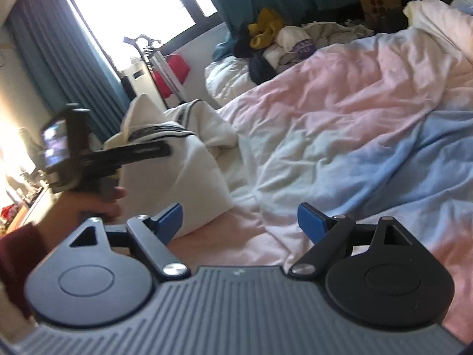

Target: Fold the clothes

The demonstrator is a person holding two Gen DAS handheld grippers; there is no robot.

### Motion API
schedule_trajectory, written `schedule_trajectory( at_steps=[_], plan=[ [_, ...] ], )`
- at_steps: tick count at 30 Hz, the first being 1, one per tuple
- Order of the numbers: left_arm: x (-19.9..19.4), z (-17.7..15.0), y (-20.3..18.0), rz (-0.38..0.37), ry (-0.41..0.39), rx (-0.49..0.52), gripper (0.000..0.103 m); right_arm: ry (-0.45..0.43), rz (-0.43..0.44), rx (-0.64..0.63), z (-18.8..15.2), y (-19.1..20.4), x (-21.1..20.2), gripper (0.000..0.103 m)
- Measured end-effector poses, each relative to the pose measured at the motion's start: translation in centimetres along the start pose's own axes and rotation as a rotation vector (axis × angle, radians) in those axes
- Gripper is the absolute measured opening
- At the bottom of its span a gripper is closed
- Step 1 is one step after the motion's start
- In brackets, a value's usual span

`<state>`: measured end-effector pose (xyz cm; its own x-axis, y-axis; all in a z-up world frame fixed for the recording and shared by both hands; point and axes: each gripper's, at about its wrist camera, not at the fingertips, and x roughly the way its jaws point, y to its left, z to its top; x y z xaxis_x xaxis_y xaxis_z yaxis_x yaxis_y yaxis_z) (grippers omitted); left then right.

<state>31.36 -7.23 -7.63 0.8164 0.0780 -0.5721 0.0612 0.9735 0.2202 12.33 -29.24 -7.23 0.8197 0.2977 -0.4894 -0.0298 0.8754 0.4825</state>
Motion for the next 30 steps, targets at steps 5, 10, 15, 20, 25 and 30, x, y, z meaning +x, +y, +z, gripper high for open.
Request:
schedule_trajectory(
  at_steps=[5, 10, 15, 20, 25, 30],
  plan=[
    [2.5, -0.5, 0.5, 0.02, 0.025, 0.005, 0.096, -0.003, 0.011, 0.021, 0.0, -0.4, 0.0, 0.087],
    [2.7, -0.8, 1.3, -0.013, 0.042, -0.029, 0.07, 0.013, 0.009, 0.059, -0.1, -1.0, 0.5, 0.087],
    [1.5, -0.2, 1.9, -0.039, 0.045, -0.043, 0.042, 0.027, 0.01, 0.069, -0.3, -0.9, 1.0, 0.087],
    [-2.7, 0.5, 3.1, -0.051, -0.013, -0.05, 0.021, 0.032, 0.006, 0.069, -0.4, -0.7, 1.2, 0.087],
    [-8.0, 0.9, 4.8, -0.085, -0.134, -0.113, 0.019, 0.007, -0.004, 0.075, -0.2, -0.9, 0.4, 0.087],
    [-11.1, 3.2, 4.7, -0.182, -0.244, -0.137, 0.019, -0.034, -0.034, 0.114, 0.2, -1.7, -0.1, 0.087]
  ],
)
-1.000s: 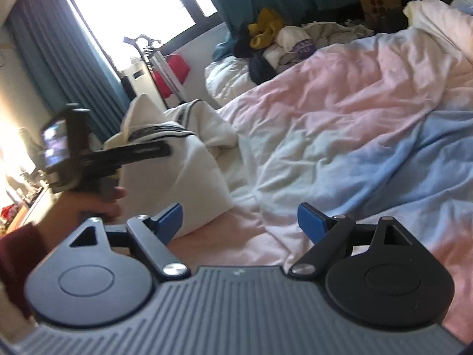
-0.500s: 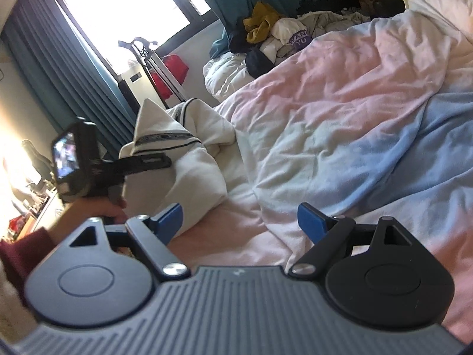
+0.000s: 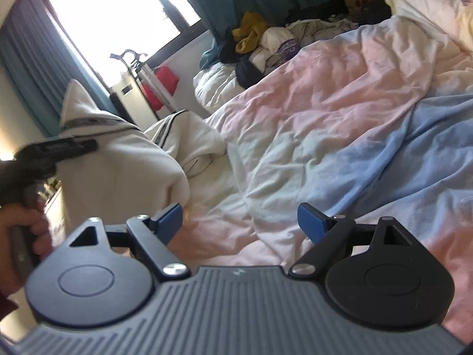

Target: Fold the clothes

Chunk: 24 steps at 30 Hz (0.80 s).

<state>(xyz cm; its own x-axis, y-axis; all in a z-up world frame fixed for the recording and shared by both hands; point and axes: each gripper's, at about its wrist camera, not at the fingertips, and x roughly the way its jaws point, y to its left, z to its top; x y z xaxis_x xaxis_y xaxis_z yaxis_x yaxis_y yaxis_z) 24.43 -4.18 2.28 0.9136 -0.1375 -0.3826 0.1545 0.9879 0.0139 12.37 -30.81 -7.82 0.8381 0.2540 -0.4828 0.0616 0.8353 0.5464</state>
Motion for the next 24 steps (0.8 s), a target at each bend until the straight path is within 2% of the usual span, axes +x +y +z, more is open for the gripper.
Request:
schedule_trajectory(
  at_steps=[3, 5, 9, 11, 14, 16, 17, 19, 20, 21, 24],
  plan=[
    [0.4, 0.6, -2.2, -0.097, -0.027, 0.035, 0.02, -0.018, -0.023, 0.031, 0.2, -0.7, 0.0, 0.087],
    [1.6, -0.1, -3.9, -0.151, 0.001, 0.037, 0.02, -0.029, -0.036, 0.052, 0.3, -1.1, 0.0, 0.087],
    [5.3, -4.2, -7.2, -0.185, 0.083, 0.149, 0.023, -0.034, -0.063, 0.067, 0.3, -1.7, 0.1, 0.087],
    [6.5, -5.9, -7.6, -0.211, 0.093, 0.159, 0.026, -0.033, -0.068, 0.062, 0.3, -1.8, 0.2, 0.087],
    [7.1, -6.2, -7.5, -0.226, 0.091, 0.122, 0.033, -0.029, -0.076, 0.062, 0.3, -2.0, 0.5, 0.087],
    [6.9, -5.8, -7.0, -0.24, 0.113, 0.105, 0.047, -0.025, -0.08, 0.067, 0.3, -2.1, 0.7, 0.087],
    [6.0, -5.9, -6.5, -0.245, 0.119, 0.103, 0.05, -0.022, -0.08, 0.07, 0.3, -2.1, 0.9, 0.087],
    [4.1, -5.9, -5.4, -0.249, 0.129, 0.093, 0.071, -0.017, -0.079, 0.071, 0.3, -2.1, 1.0, 0.087],
    [3.2, -5.8, -4.7, -0.249, 0.133, 0.086, 0.075, -0.017, -0.079, 0.065, 0.3, -2.0, 1.0, 0.087],
    [2.0, -6.1, -4.1, -0.249, 0.135, 0.076, 0.08, -0.018, -0.078, 0.061, 0.3, -1.9, 0.9, 0.087],
    [-2.1, -7.0, -1.1, -0.228, 0.165, 0.003, 0.082, -0.023, -0.072, 0.055, 0.2, -1.6, 0.6, 0.087]
  ],
)
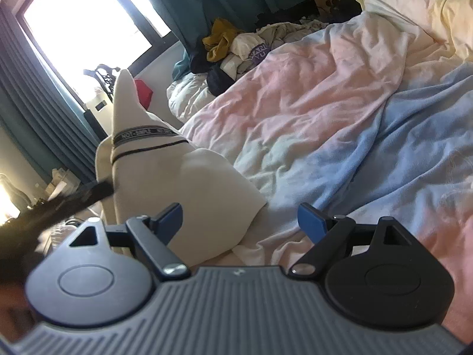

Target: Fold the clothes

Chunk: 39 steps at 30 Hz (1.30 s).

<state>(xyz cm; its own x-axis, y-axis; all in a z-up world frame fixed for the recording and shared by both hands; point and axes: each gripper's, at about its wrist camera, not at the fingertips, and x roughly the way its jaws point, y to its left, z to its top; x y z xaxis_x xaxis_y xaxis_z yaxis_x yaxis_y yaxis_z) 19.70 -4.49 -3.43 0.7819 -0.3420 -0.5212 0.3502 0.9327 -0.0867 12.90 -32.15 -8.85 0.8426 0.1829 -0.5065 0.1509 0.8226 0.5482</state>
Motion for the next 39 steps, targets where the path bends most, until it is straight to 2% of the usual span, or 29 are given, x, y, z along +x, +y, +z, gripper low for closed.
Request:
schedule_trajectory(
  at_steps=[4, 6, 8, 11, 17, 21, 23, 26, 29, 32, 35, 36, 37, 39],
  plan=[
    [-5.9, -3.3, 5.2, 0.043, 0.041, -0.24, 0.09, 0.005, 0.002, -0.027, -0.3, 0.8, -0.3, 0.087],
    [-8.1, -5.1, 8.3, 0.07, 0.074, -0.407, 0.091, 0.01, 0.003, -0.048, -0.6, 1.3, -0.3, 0.087],
    [-9.8, -7.6, 12.1, 0.082, 0.105, -0.615, 0.091, 0.014, 0.005, -0.057, -0.7, 1.6, -0.4, 0.087],
    [-11.6, -11.0, 16.2, 0.069, 0.117, -0.853, 0.091, 0.013, 0.004, -0.059, -0.8, 1.8, -0.7, 0.087],
    [-10.8, -15.9, 19.5, -0.025, 0.093, -1.115, 0.097, 0.004, -0.003, -0.046, -1.1, 2.0, -0.9, 0.087],
    [-8.9, -17.5, 20.7, -0.092, 0.048, -1.247, 0.097, -0.002, -0.007, -0.034, -1.6, 2.4, -0.6, 0.087],
    [-8.4, -17.3, 20.6, -0.158, -0.007, -1.273, 0.097, -0.019, -0.002, -0.042, -2.0, 2.9, -0.6, 0.087],
    [-7.6, -16.4, 18.7, -0.242, -0.034, -1.179, 0.097, -0.034, -0.013, -0.045, -2.5, 3.8, -0.3, 0.087],
    [-5.9, -15.4, 16.0, -0.259, 0.011, -1.022, 0.091, -0.04, -0.007, -0.02, -2.7, 4.5, 0.2, 0.087],
    [-3.9, -15.1, 13.9, -0.263, 0.05, -0.935, 0.08, -0.038, -0.005, -0.034, -2.9, 5.3, 0.8, 0.087],
    [-2.6, -14.8, 12.4, -0.248, 0.053, -0.859, 0.056, -0.032, 0.006, -0.066, -3.4, 5.9, 1.3, 0.087],
    [-2.3, -14.5, 12.2, -0.235, 0.06, -0.834, 0.039, -0.029, 0.012, -0.074, -3.6, 6.0, 1.4, 0.087],
    [-2.3, -14.2, 11.9, -0.189, 0.067, -0.793, 0.024, -0.027, 0.018, -0.077, -3.7, 6.1, 1.5, 0.087],
    [-3.4, -13.4, 12.1, -0.155, 0.007, -0.753, 0.017, -0.027, 0.034, -0.07, -3.8, 6.2, 1.7, 0.087]
  ],
)
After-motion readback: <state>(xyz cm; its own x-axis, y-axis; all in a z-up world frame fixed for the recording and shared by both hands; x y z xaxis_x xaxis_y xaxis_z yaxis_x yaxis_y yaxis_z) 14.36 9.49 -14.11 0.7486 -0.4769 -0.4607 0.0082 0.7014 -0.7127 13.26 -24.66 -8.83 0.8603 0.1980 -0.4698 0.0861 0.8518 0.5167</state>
